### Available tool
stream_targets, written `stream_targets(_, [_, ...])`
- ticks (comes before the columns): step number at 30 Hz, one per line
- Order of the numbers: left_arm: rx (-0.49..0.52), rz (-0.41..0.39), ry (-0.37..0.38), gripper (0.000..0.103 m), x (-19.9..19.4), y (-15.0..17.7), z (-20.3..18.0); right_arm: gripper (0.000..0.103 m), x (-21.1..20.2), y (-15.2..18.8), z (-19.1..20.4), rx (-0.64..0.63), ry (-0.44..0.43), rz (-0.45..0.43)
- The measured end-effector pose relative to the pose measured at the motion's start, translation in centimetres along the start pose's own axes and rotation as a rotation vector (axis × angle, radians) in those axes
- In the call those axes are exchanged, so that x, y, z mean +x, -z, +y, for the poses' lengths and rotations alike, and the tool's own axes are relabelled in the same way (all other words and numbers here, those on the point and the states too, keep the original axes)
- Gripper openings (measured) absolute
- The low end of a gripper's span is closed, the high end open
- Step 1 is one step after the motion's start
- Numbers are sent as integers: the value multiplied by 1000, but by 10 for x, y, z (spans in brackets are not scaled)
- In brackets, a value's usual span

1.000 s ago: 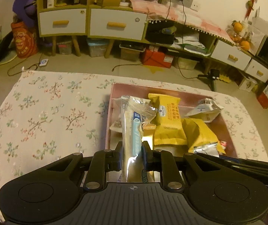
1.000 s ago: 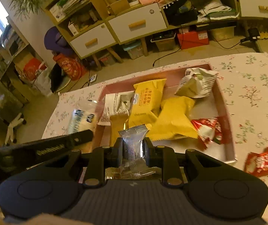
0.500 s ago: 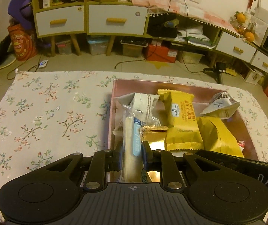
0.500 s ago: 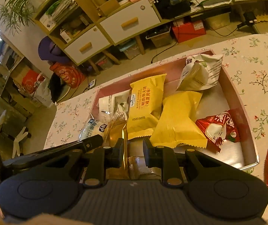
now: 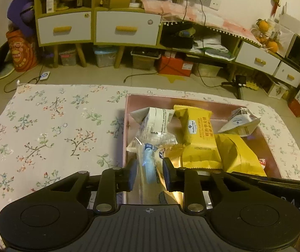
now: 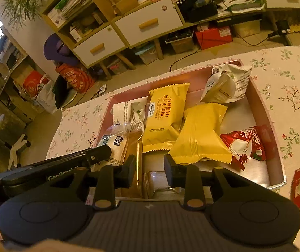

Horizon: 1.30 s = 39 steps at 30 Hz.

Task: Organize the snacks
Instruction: 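Lower the milk bar and clear candy into the box and open both grippers, then move both tools back over the remaining snacks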

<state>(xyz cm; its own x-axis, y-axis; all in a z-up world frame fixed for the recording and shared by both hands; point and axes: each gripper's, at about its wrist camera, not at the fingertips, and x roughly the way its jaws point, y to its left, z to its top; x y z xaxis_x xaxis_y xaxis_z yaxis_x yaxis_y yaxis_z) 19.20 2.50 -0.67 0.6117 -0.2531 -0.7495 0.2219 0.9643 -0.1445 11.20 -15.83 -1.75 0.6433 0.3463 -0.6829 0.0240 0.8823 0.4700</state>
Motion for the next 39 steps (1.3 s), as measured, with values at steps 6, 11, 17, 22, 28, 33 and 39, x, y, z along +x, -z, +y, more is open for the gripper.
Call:
stream_targets(6, [-1,0,7,38,-13,7,2,41,-11,0,6,-54,19,-1])
stream_targets(11, [2,-6,12,50,-26,15,3,54,-22,2,9,-85,31,-12])
stream_targets(17, [2,1,18,60,-41,28,4,65,-32,7,13,-139,53,-14])
stream_targets(22, [-9,18,28,67,-50,41,8,72,-41,13,16,-176,70,-12])
stream_targets(28, [-8,37,31,74,-59,59,8,81,-54,24,15,-214,88,-19])
stream_targets(33, [16,35,32,81,-68,73,4,88,-60,34,11,-245,113,-23])
stream_targets(39, [62,29,42,87,-72,96,-3,94,-67,43,-3,-227,124,-31])
